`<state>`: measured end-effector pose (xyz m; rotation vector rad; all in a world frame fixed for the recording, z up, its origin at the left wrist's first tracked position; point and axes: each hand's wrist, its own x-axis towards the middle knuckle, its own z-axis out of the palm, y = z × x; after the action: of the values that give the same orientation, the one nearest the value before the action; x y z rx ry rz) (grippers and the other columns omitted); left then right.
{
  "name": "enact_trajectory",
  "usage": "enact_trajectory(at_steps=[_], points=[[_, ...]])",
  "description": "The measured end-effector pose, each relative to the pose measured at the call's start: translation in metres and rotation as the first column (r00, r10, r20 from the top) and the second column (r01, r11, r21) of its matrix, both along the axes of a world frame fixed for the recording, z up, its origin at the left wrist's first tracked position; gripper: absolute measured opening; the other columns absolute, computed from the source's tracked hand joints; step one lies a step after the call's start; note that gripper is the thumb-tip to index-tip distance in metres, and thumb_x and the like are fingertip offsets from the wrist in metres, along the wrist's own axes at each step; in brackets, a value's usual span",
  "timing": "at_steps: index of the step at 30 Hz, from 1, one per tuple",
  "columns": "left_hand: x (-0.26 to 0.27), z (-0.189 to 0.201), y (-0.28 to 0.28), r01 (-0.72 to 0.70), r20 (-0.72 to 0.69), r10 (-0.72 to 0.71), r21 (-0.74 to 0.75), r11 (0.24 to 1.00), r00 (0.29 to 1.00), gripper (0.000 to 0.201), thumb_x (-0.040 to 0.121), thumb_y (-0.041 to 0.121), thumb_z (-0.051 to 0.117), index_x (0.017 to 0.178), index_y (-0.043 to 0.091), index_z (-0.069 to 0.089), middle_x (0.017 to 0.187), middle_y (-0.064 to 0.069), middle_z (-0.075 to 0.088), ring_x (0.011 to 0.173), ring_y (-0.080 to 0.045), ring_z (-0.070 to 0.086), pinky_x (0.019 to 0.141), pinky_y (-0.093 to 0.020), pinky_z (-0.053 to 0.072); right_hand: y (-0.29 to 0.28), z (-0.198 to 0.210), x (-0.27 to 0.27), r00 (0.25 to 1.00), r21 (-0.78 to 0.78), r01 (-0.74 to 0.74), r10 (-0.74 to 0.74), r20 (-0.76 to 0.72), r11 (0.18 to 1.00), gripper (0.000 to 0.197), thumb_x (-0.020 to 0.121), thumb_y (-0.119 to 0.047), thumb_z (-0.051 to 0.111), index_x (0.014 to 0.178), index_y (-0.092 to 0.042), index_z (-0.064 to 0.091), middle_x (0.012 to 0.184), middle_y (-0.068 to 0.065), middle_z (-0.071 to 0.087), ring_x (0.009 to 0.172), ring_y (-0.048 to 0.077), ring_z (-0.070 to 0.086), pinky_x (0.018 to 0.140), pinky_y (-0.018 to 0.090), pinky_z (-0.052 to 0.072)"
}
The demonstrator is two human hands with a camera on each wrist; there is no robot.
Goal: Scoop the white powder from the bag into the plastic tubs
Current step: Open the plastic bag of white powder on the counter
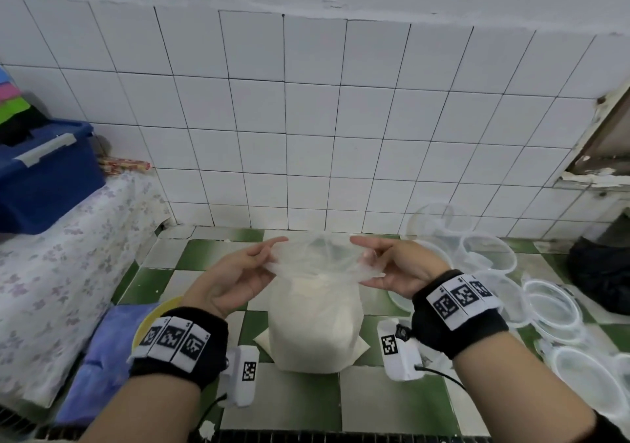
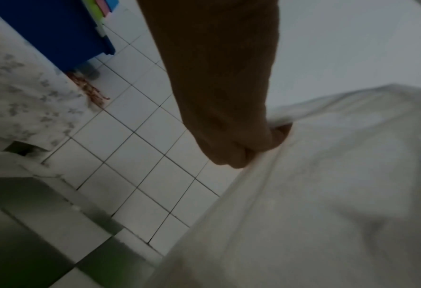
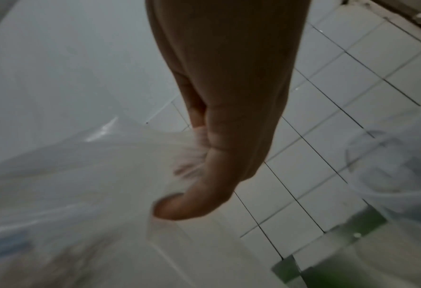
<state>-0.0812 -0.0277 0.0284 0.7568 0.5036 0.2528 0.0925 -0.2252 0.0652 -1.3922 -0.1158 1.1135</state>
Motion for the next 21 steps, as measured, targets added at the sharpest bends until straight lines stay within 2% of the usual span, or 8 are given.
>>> enact_trajectory(at_steps=[2, 4, 7, 10, 13, 16, 18, 21], points=[[-0.003, -0.005, 0.003, -0.037, -0.004, 0.037, -0.057, 0.998, 0.999, 0.035, 0.091, -0.003, 0.041, 0.101, -0.002, 0.074, 0.115, -0.02, 0.065, 0.094, -0.022, 0.069, 0.088, -0.03, 0.054, 0.0, -0.003, 0.0, 0.996, -0.009, 0.031, -0.032, -0.077, 0.999, 0.064, 0.077, 0.023, 0.014, 0.108, -0.004, 0.064, 0.065, 0.002, 0.04, 0.06, 0.011, 0.048, 0.068, 0.037, 0.057], [-0.005, -0.008, 0.005, -0.044, -0.027, 0.042, -0.095, 0.994, 0.999, 0.043, 0.084, -0.009, 0.037, 0.098, 0.001, 0.077, 0.115, -0.019, 0.066, 0.095, -0.022, 0.067, 0.082, -0.028, 0.057, 0.0, -0.006, 0.001, 0.983, 0.002, 0.101, -0.1, -0.157, 0.995, 0.065, 0.077, 0.022, 0.009, 0.105, -0.002, 0.062, 0.063, 0.004, 0.036, 0.051, 0.011, 0.042, 0.057, 0.033, 0.058], [-0.004, -0.009, 0.007, -0.063, -0.058, 0.056, -0.111, 0.992, 0.997, 0.046, 0.08, -0.008, 0.039, 0.096, 0.007, 0.079, 0.109, -0.014, 0.068, 0.096, -0.021, 0.061, 0.082, -0.028, 0.055, -0.001, -0.013, 0.005, 0.93, 0.015, 0.236, -0.221, -0.294, 0.972, 0.065, 0.081, 0.02, 0.008, 0.108, -0.005, 0.061, 0.067, 0.004, 0.034, 0.052, 0.011, 0.034, 0.041, 0.027, 0.051], [-0.003, -0.004, 0.007, -0.071, -0.093, 0.06, -0.121, 0.99, 0.994, 0.029, 0.095, 0.004, 0.047, 0.109, 0.006, 0.072, 0.107, -0.012, 0.068, 0.084, -0.019, 0.066, 0.073, -0.032, 0.059, -0.004, -0.02, 0.006, 0.892, 0.012, 0.327, -0.304, -0.335, 0.945, 0.061, 0.081, 0.018, 0.018, 0.113, -0.01, 0.061, 0.075, 0.007, 0.04, 0.06, 0.012, 0.036, 0.053, 0.029, 0.055], [-0.006, 0.0, 0.005, 0.035, -0.211, -0.052, -0.082, 0.996, 0.976, 0.025, 0.09, 0.022, 0.061, 0.106, 0.003, 0.064, 0.089, -0.009, 0.065, 0.069, -0.019, 0.061, 0.061, -0.032, 0.059, -0.009, -0.023, 0.002, 0.884, -0.027, 0.321, -0.31, -0.35, 0.947, 0.034, 0.082, 0.011, 0.033, 0.094, -0.007, 0.059, 0.086, 0.012, 0.047, 0.067, 0.023, 0.05, 0.059, 0.039, 0.056], [-0.011, 0.001, 0.003, 0.107, -0.266, -0.112, -0.032, 0.994, 0.958, 0.025, 0.09, 0.022, 0.059, 0.102, 0.0, 0.06, 0.091, -0.015, 0.062, 0.072, -0.027, 0.065, 0.062, -0.038, 0.061, -0.012, -0.023, -0.003, 0.902, -0.055, 0.258, -0.261, -0.343, 0.965, 0.016, 0.087, 0.002, 0.038, 0.082, -0.008, 0.048, 0.071, 0.013, 0.056, 0.057, 0.026, 0.059, 0.057, 0.045, 0.056], [-0.011, 0.0, 0.001, -0.002, -0.203, -0.016, -0.085, 0.996, 0.979, 0.016, 0.096, 0.012, 0.049, 0.097, -0.002, 0.058, 0.089, -0.018, 0.061, 0.067, -0.028, 0.069, 0.06, -0.038, 0.062, -0.011, -0.026, -0.003, 0.88, -0.025, 0.294, -0.281, -0.383, 0.956, 0.02, 0.088, 0.004, 0.033, 0.083, -0.009, 0.047, 0.063, 0.011, 0.056, 0.047, 0.025, 0.06, 0.055, 0.048, 0.055], [-0.008, -0.008, 0.005, -0.227, -0.147, 0.191, -0.296, 0.928, 0.971, 0.017, 0.099, -0.002, 0.035, 0.097, 0.005, 0.049, 0.075, -0.012, 0.052, 0.049, -0.015, 0.056, 0.046, -0.023, 0.055, -0.007, -0.032, -0.005, 0.837, -0.006, 0.355, -0.321, -0.442, 0.935, 0.029, 0.086, 0.006, 0.027, 0.094, -0.011, 0.049, 0.074, 0.012, 0.05, 0.047, 0.027, 0.06, 0.047, 0.046, 0.055]])
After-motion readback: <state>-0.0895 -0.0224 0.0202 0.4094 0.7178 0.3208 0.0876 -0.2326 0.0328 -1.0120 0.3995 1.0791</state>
